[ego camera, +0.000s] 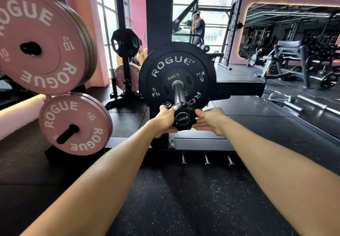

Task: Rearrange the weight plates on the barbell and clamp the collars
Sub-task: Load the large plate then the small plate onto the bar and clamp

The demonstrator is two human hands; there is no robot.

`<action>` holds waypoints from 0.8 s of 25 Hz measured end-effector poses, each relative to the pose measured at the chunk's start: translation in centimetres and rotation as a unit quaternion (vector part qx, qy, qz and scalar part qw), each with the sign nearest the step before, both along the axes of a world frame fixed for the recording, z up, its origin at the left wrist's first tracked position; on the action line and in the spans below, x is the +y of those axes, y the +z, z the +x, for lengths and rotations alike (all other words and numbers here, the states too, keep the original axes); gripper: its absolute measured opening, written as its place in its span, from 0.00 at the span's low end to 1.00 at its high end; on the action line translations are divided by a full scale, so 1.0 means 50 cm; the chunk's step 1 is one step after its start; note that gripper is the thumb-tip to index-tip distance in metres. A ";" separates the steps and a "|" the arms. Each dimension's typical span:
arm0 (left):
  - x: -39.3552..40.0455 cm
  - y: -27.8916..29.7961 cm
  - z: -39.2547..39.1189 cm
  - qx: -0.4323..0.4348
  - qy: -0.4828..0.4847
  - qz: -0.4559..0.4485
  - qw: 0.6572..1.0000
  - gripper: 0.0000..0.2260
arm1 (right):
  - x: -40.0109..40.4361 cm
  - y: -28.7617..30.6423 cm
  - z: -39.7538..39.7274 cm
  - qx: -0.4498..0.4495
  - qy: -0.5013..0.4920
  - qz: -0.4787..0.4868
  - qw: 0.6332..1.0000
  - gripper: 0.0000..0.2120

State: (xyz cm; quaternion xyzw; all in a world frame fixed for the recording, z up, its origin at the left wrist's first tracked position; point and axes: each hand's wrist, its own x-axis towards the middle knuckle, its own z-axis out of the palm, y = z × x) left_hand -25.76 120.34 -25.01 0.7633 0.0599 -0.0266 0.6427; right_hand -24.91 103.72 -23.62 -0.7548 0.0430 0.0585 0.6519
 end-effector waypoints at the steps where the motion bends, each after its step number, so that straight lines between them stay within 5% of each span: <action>1: 0.000 0.001 0.014 -0.001 0.003 0.000 1.000 0.15 | 0.003 -0.001 0.015 0.000 -0.004 0.003 1.000 0.11; 9: 0.014 0.009 0.174 -0.002 0.005 -0.031 0.999 0.11 | 0.020 -0.013 0.187 -0.009 -0.009 0.004 1.000 0.11; 20: 0.038 -0.001 0.482 -0.018 0.045 0.006 0.999 0.19 | 0.043 -0.023 0.481 -0.005 0.016 0.003 1.000 0.11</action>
